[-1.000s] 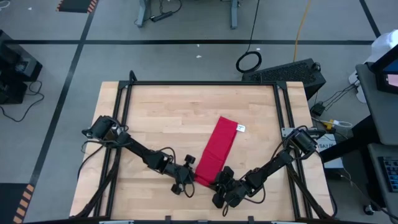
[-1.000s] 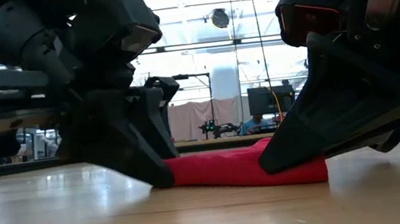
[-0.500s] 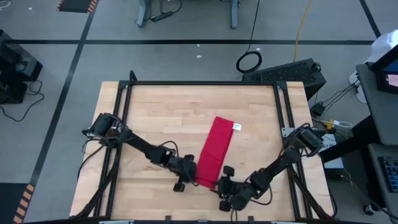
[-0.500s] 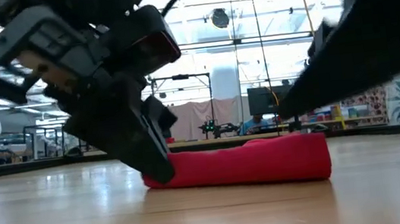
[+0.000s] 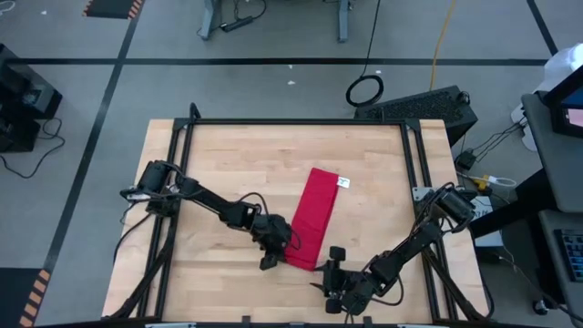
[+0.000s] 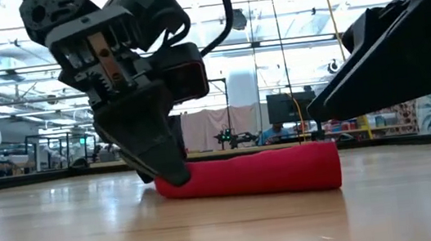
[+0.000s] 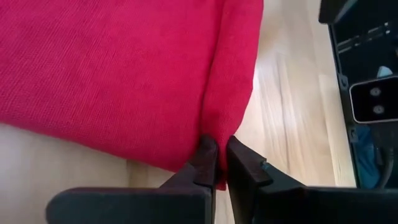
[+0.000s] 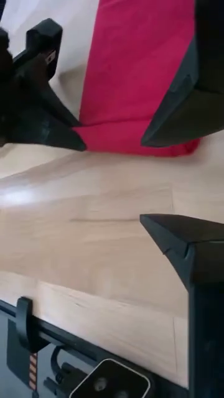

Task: Roll towel
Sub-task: Roll the red towel

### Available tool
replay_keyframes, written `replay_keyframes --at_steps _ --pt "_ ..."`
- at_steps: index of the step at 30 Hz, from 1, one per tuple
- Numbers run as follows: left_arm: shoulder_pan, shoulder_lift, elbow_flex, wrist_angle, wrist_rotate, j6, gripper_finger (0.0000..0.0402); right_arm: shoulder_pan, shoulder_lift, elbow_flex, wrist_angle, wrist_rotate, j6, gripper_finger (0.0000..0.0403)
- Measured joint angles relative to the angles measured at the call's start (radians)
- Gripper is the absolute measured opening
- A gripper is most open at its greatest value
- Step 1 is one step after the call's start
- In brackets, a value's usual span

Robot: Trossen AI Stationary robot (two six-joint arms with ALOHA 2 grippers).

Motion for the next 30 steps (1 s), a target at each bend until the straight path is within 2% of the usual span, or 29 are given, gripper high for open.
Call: replay_keyframes --at_steps 5,9,17,23,30 --pt "0.014 0.000 0.000 -0.001 0.009 -0.007 0.0024 -0.007 0.000 0.000 0.000 0.050 -0.036 0.0176" --pt "0.015 0.000 0.000 -0.005 0.020 -0.008 0.0024 -0.029 0.010 0.002 -0.003 0.049 -0.033 0.0176" --pt "0.015 0.000 0.000 -0.006 0.025 -0.010 0.0024 -0.069 0.061 0.002 0.008 -0.024 -0.026 0.0176" --pt "0.015 0.000 0.000 -0.005 0.025 -0.010 0.0024 -0.075 0.072 0.002 0.007 -0.036 0.002 0.0175" --pt "0.015 0.000 0.000 -0.005 0.024 -0.007 0.0024 -0.066 0.072 0.012 -0.004 0.032 -0.026 0.0162"
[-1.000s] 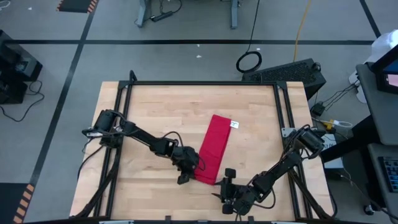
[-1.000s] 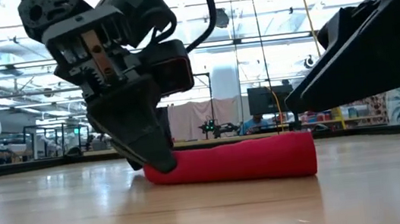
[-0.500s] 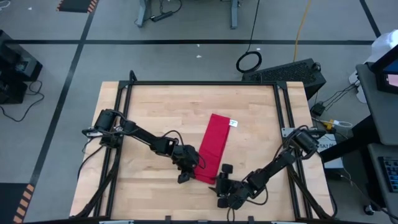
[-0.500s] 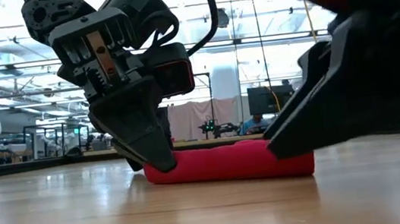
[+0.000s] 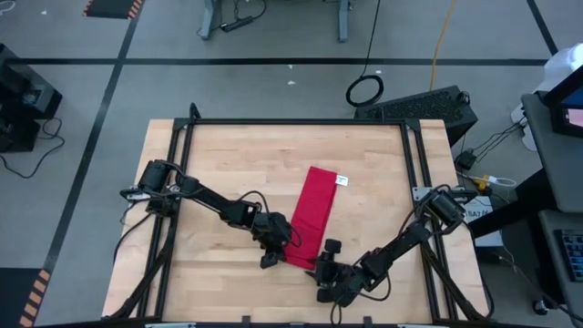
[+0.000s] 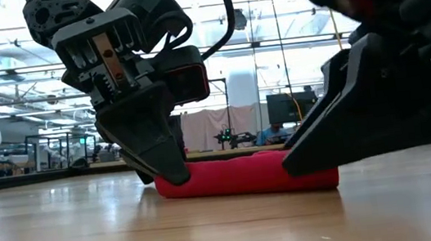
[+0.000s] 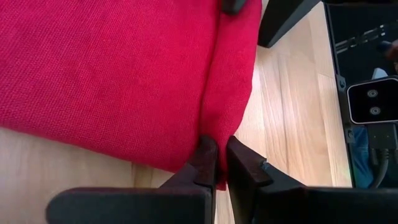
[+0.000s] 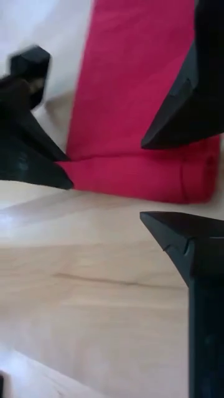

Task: Roll towel
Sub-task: Roll the red towel

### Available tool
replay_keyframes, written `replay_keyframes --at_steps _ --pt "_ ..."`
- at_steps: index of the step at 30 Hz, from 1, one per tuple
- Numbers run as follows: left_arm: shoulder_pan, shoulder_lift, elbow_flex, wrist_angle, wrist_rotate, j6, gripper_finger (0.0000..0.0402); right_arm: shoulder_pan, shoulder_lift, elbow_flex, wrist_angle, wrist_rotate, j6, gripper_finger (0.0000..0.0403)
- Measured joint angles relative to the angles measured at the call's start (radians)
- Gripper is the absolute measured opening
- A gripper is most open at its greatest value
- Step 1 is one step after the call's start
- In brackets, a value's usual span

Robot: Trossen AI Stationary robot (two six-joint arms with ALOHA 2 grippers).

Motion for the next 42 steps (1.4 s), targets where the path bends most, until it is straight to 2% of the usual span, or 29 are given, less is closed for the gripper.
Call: replay_keyframes --at_steps 2,8,17,28,38,42 --pt "0.000 0.000 0.000 0.000 0.000 0.000 0.0024 0.006 0.000 0.014 -0.010 0.023 -0.043 0.0164" --pt "0.000 0.000 0.000 0.000 -0.001 0.000 0.0024 0.014 0.000 0.058 -0.032 0.003 -0.142 0.0168" --pt "0.000 0.000 0.000 -0.001 -0.008 0.000 0.0024 0.007 0.028 0.058 -0.079 -0.037 -0.066 0.0146" --pt "0.000 0.000 0.000 -0.005 -0.017 0.000 0.0024 0.013 0.032 0.058 -0.075 0.021 -0.055 0.0144" --pt "0.000 0.000 0.001 -0.006 -0.021 0.001 0.0024 0.011 0.032 0.058 -0.090 0.025 -0.048 0.0144" --pt "0.000 0.000 0.001 -0.005 -0.024 0.000 0.0024 0.005 0.032 0.058 -0.126 0.013 0.003 0.0144"
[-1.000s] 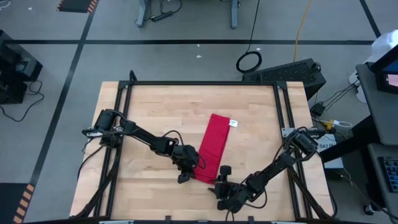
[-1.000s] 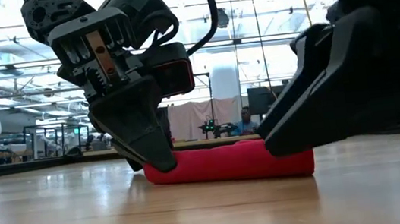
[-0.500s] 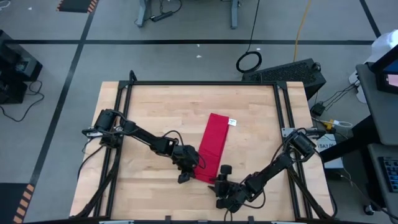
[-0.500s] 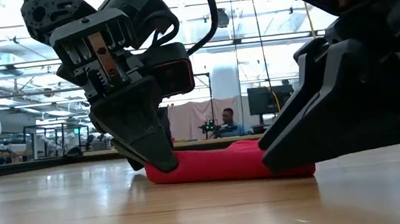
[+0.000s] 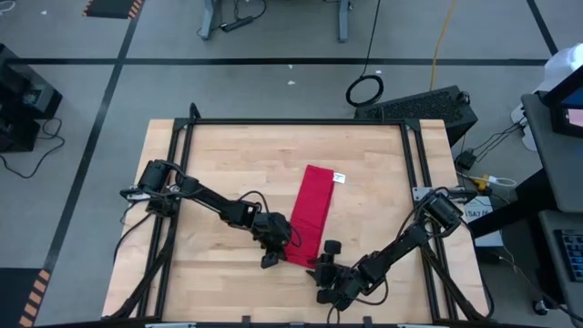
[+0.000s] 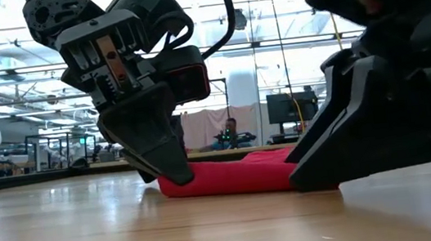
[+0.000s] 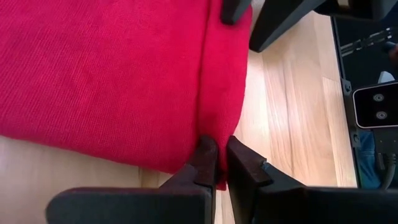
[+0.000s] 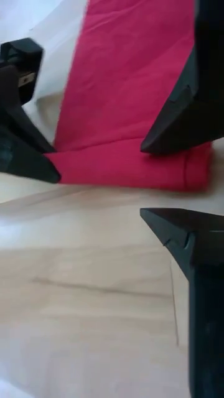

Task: Roll towel
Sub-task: Roll the red towel

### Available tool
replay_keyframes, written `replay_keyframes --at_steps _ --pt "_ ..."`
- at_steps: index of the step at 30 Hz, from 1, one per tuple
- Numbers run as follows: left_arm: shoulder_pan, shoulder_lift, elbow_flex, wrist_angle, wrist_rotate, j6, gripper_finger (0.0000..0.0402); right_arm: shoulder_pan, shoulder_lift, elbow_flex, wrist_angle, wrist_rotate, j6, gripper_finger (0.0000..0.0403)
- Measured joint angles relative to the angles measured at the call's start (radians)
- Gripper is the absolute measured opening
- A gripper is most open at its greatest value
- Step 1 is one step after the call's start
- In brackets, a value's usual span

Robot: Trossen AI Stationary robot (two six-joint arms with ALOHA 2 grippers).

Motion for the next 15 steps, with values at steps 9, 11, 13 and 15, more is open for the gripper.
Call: replay_keyframes --at_steps 9,11,13,15 --pt "-0.002 0.000 0.000 0.015 -0.010 0.001 0.0024 -0.002 -0.001 0.000 -0.046 -0.021 0.149 0.0107" --pt "-0.006 0.000 0.000 0.023 -0.015 0.014 0.0024 -0.004 -0.002 0.000 -0.052 -0.030 0.167 0.0083" --pt "-0.014 0.000 -0.001 0.025 -0.050 0.032 0.0025 -0.004 -0.004 0.001 -0.072 -0.036 0.209 0.0058" --pt "-0.020 0.000 -0.001 0.026 -0.080 0.037 0.0033 -0.006 -0.006 0.003 -0.096 -0.054 0.250 0.0037"
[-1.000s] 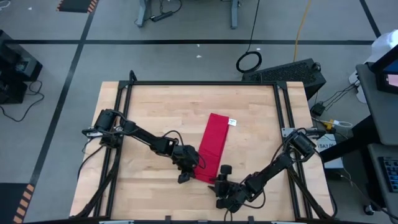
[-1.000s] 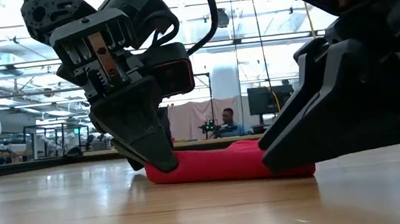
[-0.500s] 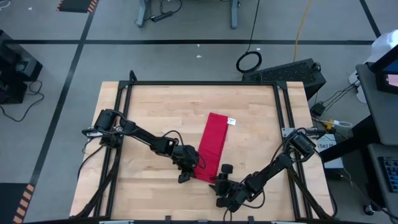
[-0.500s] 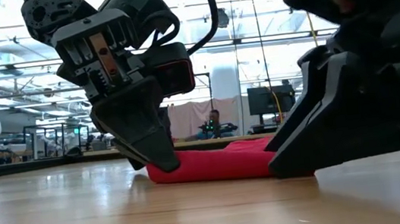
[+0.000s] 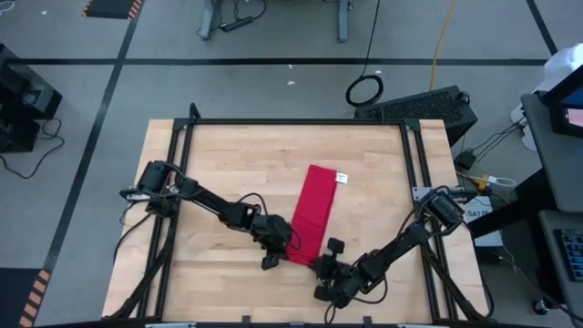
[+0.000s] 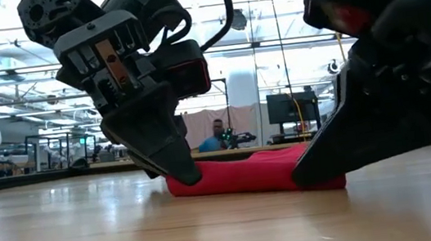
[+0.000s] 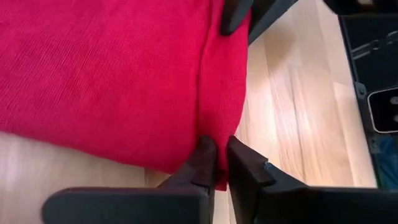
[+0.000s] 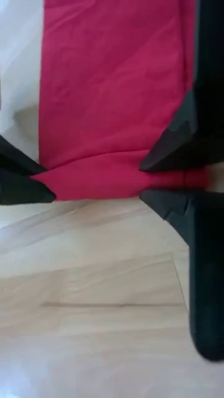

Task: Roll towel
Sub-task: Roll the red towel

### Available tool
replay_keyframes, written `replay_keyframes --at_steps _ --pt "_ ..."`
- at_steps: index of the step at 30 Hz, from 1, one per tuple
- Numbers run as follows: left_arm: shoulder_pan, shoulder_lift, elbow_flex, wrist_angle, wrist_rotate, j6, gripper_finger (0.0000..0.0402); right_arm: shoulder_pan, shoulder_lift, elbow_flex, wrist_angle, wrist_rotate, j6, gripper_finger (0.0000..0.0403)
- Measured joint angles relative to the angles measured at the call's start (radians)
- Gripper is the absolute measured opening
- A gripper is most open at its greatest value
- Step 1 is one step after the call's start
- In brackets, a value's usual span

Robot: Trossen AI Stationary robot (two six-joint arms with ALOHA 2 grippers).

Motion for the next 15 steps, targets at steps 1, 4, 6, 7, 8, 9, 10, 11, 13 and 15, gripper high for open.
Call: replay_keyframes --at_steps 1,4,6,7,8,9,10,11,13,15 --pt "-0.002 0.000 0.000 0.000 -0.002 0.008 0.0040 0.000 -0.001 0.001 -0.009 -0.012 0.021 0.0028" --pt "-0.002 -0.005 0.000 -0.008 -0.003 0.044 0.0072 -0.001 -0.001 0.001 -0.018 -0.031 0.069 0.0015" --pt "-0.002 -0.032 0.000 -0.050 -0.003 0.072 0.0096 -0.001 0.000 0.001 -0.014 -0.046 0.096 0.0014" --pt "0.000 -0.050 0.000 -0.072 -0.003 0.082 0.0108 -0.002 0.000 0.000 -0.011 -0.052 0.111 0.0014" --pt "0.003 -0.069 0.000 -0.101 -0.003 0.100 0.0119 -0.002 0.000 0.000 -0.007 -0.056 0.124 0.0015" --pt "0.006 -0.092 0.000 -0.141 -0.009 0.118 0.0130 -0.002 0.000 -0.001 -0.003 -0.058 0.137 0.0015" --pt "0.007 -0.117 0.000 -0.178 -0.021 0.140 0.0139 -0.002 0.001 -0.001 -0.002 -0.062 0.150 0.0015" --pt "0.008 -0.136 0.000 -0.196 -0.035 0.163 0.0146 -0.002 0.001 -0.001 -0.002 -0.065 0.164 0.0015" --pt "-0.007 -0.169 0.000 -0.200 -0.078 0.217 0.0156 -0.002 0.002 -0.001 -0.002 -0.068 0.187 0.0015" --pt "-0.047 -0.186 0.000 -0.181 -0.139 0.283 0.0160 -0.002 0.002 -0.001 -0.003 -0.071 0.203 0.0015"
